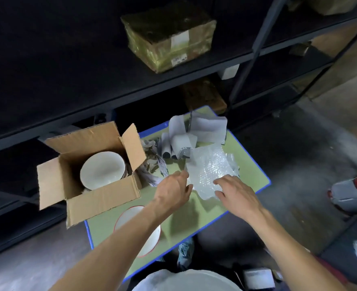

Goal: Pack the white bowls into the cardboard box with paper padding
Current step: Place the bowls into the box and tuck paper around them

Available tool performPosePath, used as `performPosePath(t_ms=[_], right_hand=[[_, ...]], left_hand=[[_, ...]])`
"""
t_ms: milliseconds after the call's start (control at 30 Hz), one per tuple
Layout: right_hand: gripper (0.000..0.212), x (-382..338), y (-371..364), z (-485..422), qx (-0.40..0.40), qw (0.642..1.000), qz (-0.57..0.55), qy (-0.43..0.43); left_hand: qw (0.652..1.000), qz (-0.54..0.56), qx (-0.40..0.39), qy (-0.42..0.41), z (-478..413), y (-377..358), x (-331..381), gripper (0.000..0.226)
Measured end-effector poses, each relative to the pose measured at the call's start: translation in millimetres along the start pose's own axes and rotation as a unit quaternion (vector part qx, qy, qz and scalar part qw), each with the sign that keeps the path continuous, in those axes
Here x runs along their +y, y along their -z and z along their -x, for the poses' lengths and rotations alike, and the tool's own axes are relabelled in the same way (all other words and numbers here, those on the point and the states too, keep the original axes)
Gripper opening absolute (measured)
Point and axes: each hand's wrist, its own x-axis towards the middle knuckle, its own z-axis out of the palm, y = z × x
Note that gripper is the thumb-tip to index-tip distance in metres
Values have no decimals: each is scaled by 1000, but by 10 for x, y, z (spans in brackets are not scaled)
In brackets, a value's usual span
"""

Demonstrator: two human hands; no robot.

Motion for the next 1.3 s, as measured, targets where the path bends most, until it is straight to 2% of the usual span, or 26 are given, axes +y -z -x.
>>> performPosePath(t_ms=[233,467,667,767,833,933,1033,1133,1300], right_hand=[[40,460,-46,-194,-10,996,-12,-91],[51,530,-143,-447,17,995,42,-91],[69,552,-225,-561,15,995,30,-94],[78,529,-230,-570,26,995,11,-95],[74,502,-228,-555,41,995,-2,-94],[54,466,-206,-527,62,992,-63,-85],[29,427,-117,-514,70,987,-123,-82],[16,383,7,-521,60,979,-178,-78],[26,241,278,-509,-17,967,-251,-51]], left_hand=[[992,-63,-60,95,-580,-203,96,52],[986,-89,-54,128,-829,-320,189,39],[981,-25,-72,180,-751,-377,184,44],[972,40,-80,217,-677,-417,200,41],[954,130,-84,256,-636,-450,207,35],[921,246,-86,289,-584,-443,221,32],[935,230,-72,261,-534,-347,207,25],[950,197,-44,237,-440,-214,159,9],[970,142,1,197,-152,-28,77,19]])
